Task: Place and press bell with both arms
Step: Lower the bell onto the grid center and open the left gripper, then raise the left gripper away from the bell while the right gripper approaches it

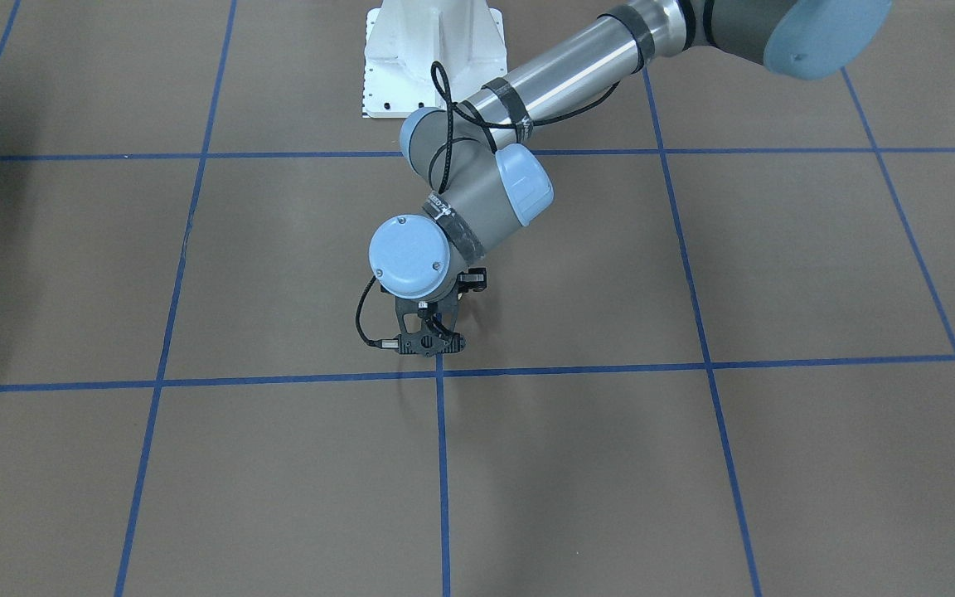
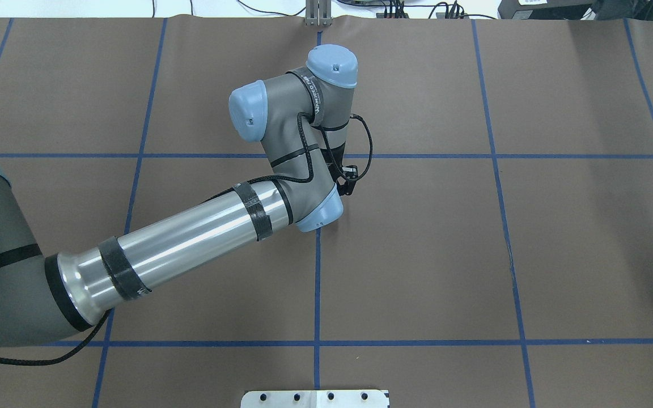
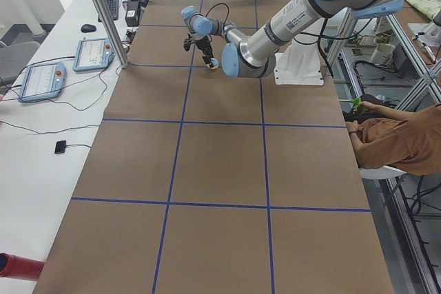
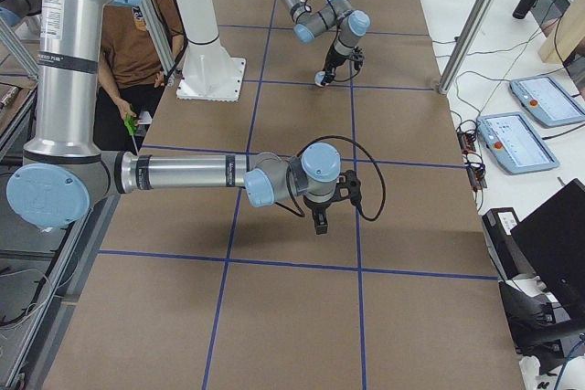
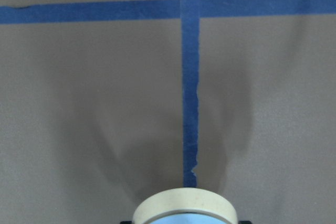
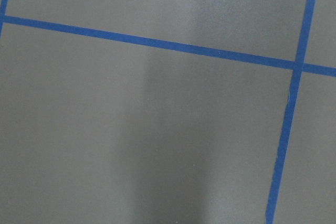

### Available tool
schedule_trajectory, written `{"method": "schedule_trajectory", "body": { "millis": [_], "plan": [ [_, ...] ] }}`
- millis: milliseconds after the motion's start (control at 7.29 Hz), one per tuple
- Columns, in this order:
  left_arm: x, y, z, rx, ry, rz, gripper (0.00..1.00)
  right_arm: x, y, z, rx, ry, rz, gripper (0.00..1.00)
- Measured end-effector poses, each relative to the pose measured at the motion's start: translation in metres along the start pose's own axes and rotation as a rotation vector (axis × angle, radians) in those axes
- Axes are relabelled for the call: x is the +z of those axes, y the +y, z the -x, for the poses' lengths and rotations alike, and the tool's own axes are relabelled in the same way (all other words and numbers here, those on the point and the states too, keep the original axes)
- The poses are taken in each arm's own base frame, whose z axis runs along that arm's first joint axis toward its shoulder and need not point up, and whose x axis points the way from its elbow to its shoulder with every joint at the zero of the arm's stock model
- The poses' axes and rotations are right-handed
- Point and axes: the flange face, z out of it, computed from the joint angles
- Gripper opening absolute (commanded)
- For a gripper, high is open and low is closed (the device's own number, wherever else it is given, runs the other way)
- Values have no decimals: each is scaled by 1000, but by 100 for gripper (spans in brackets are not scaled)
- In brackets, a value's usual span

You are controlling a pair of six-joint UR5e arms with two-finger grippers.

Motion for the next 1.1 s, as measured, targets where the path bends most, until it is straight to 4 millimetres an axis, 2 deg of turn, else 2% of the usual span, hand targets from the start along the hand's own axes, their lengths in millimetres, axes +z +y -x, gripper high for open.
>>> {"method": "schedule_trajectory", "body": {
  "millis": [274,411,549,686,823,960,1097],
  "plan": [
    [3,2,-2,2,3,2,81,0,-1,1,-2,0,0,100],
    [4,3,-4,4,4,2,89,1,-1,2,-4,-1,2,100],
    [-2,2,-3,5,13,-5,92,1,-4,6,-7,-3,1,100],
    [-22,-2,2,6,34,-26,92,1,-15,17,3,-8,-5,100],
    [-51,-9,18,2,64,-58,92,1,-37,40,28,-6,-18,98],
    [-75,-18,51,-14,92,-87,92,5,-68,75,54,14,-37,96],
    [-90,-23,98,-29,120,-112,92,13,-100,126,92,39,-69,91]
  ]
}}
